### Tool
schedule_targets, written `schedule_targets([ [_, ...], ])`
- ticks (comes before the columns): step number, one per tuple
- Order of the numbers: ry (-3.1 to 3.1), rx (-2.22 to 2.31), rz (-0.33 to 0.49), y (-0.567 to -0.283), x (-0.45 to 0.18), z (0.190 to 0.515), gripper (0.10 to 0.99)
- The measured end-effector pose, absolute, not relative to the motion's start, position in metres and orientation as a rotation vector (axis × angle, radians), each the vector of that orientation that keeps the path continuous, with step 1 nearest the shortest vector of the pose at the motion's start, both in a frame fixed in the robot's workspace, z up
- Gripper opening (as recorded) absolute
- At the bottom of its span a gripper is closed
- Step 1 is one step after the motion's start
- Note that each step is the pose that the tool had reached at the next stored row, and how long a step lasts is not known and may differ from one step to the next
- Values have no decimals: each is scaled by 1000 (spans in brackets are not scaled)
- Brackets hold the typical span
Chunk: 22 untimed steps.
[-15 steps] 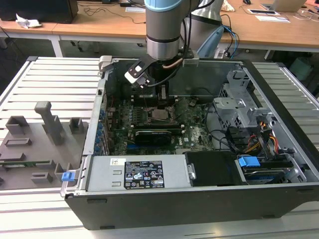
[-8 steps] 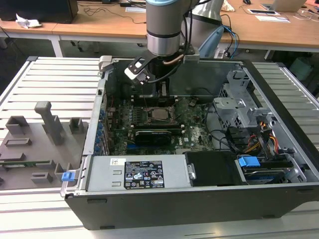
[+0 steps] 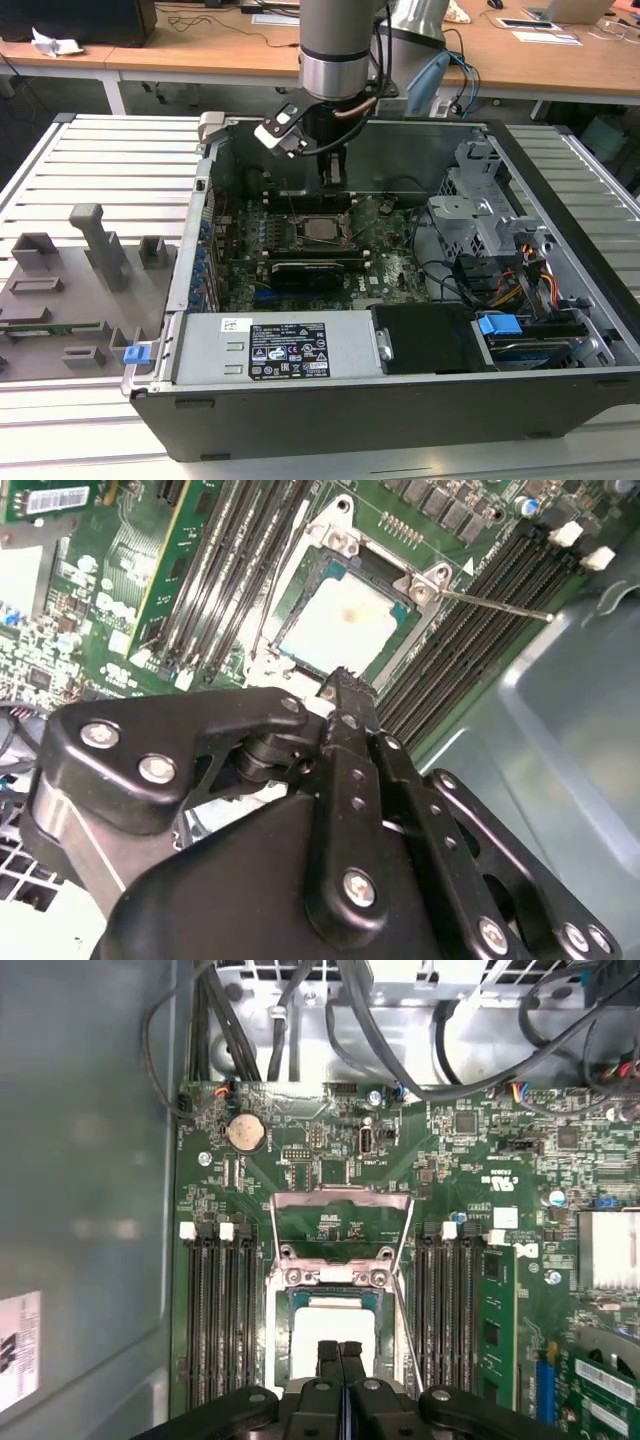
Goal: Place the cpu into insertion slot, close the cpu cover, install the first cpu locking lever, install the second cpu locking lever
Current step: 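Close the cpu cover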
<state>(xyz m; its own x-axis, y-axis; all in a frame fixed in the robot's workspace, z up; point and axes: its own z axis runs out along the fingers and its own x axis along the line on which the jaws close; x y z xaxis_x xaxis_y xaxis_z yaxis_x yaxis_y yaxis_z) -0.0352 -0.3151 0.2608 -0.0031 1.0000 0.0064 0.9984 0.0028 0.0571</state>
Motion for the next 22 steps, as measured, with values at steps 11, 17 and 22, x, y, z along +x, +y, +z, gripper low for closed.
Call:
schedule_targets([
  [11,2205,2199,57,-315,-7,271,106],
  [17,2212,2205,43,-315,20,271,106],
  [22,2228,2191,42,-315,35,269,106],
])
